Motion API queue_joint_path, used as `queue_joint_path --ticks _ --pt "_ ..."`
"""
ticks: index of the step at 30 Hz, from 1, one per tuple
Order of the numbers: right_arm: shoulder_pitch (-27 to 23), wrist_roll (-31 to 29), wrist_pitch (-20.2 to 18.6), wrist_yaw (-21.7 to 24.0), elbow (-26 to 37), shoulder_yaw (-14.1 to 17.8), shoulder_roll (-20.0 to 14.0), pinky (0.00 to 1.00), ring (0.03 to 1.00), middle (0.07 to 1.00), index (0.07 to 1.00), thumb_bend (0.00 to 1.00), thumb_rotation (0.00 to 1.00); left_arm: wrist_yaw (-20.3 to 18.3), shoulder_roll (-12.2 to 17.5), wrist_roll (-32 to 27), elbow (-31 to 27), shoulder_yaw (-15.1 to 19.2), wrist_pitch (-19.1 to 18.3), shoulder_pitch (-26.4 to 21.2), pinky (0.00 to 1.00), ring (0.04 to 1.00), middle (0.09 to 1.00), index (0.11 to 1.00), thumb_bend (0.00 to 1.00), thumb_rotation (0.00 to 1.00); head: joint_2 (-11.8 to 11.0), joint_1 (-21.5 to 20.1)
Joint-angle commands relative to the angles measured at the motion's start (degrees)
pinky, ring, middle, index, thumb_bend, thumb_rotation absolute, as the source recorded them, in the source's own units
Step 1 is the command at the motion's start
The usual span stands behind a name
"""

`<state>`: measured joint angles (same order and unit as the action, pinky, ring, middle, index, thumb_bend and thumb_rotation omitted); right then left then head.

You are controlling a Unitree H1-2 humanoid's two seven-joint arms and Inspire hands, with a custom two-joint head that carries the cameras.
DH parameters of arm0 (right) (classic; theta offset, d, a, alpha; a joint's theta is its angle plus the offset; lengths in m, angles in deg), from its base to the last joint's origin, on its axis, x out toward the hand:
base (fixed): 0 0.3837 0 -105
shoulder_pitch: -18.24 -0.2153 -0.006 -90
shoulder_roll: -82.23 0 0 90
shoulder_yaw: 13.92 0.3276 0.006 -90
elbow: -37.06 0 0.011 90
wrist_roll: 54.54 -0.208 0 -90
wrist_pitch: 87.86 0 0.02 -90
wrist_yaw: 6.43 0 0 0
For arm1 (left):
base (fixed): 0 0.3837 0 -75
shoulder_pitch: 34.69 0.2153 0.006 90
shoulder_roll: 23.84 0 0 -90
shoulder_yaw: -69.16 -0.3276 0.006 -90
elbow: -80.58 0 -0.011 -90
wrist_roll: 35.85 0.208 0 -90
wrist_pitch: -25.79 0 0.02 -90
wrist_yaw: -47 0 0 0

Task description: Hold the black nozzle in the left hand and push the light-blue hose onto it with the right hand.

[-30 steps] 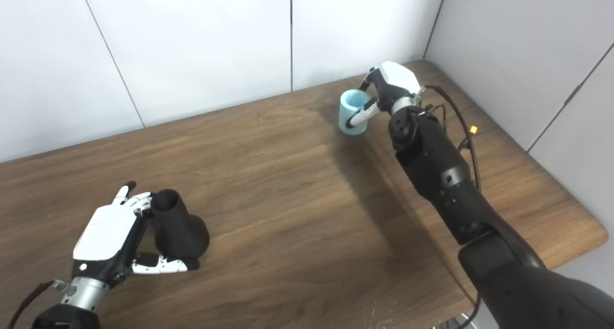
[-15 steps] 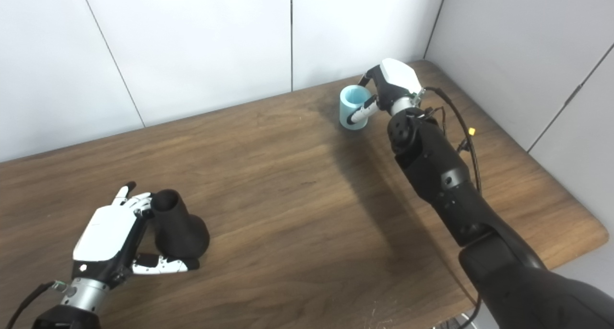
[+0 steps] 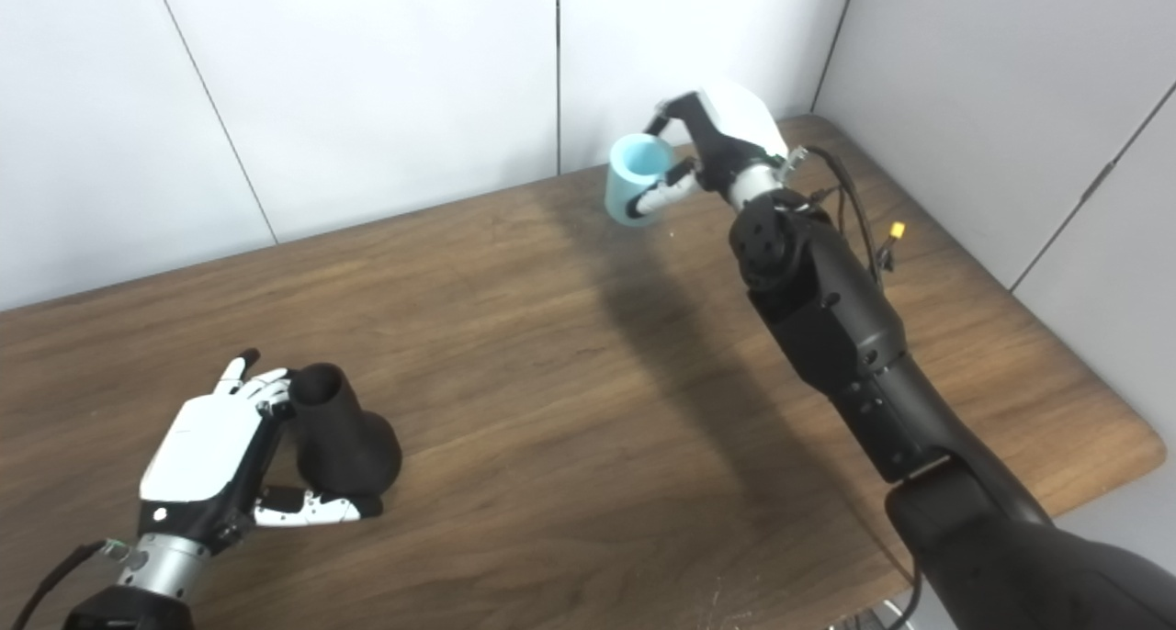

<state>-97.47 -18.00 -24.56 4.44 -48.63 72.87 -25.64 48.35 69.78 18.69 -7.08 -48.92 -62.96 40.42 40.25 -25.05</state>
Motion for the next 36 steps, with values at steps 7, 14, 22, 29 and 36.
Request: queue_joint_path --ticks 7,14,22,29,36 --pt "-2.99 2.32 0.13 5.94 10.94 -2.30 -1.37 0.84 0.885 0.802 0.484 0.53 0.15 -3.87 0.16 4.61 0.57 -2.90 -2.95 2.51 1.00 0.838 0.743 0.481 0.52 0.05 -0.09 4.06" --pt "-5.40 -1.70 0.32 12.43 17.46 -2.02 0.72 0.82 0.830 0.786 0.483 0.53 0.15 -4.53 -1.43 7.99 0.68 -4.60 -5.72 2.48 1.00 0.839 0.763 0.480 0.53 0.06 0.15 10.60" --pt "-8.53 -2.53 -0.17 20.62 23.08 -3.18 1.50 0.89 0.875 0.779 0.482 0.52 0.16 -4.63 -4.12 8.91 0.91 -5.43 -8.11 2.67 1.00 0.842 0.753 0.480 0.53 0.05 1.46 16.46" --pt "-11.03 -5.02 -0.17 25.21 26.88 -2.74 3.73 0.89 0.852 0.768 0.481 0.53 0.15 -6.23 -5.79 9.59 1.25 -6.38 -9.67 2.07 1.00 0.851 0.763 0.480 0.53 0.06 2.40 20.30" --pt "-13.16 -4.34 -0.20 32.58 29.91 -0.64 7.90 0.85 0.836 0.755 0.481 0.53 0.15 -6.99 -6.53 9.79 1.15 -6.99 -10.82 1.77 1.00 0.848 0.757 0.480 0.53 0.06 2.95 22.19"
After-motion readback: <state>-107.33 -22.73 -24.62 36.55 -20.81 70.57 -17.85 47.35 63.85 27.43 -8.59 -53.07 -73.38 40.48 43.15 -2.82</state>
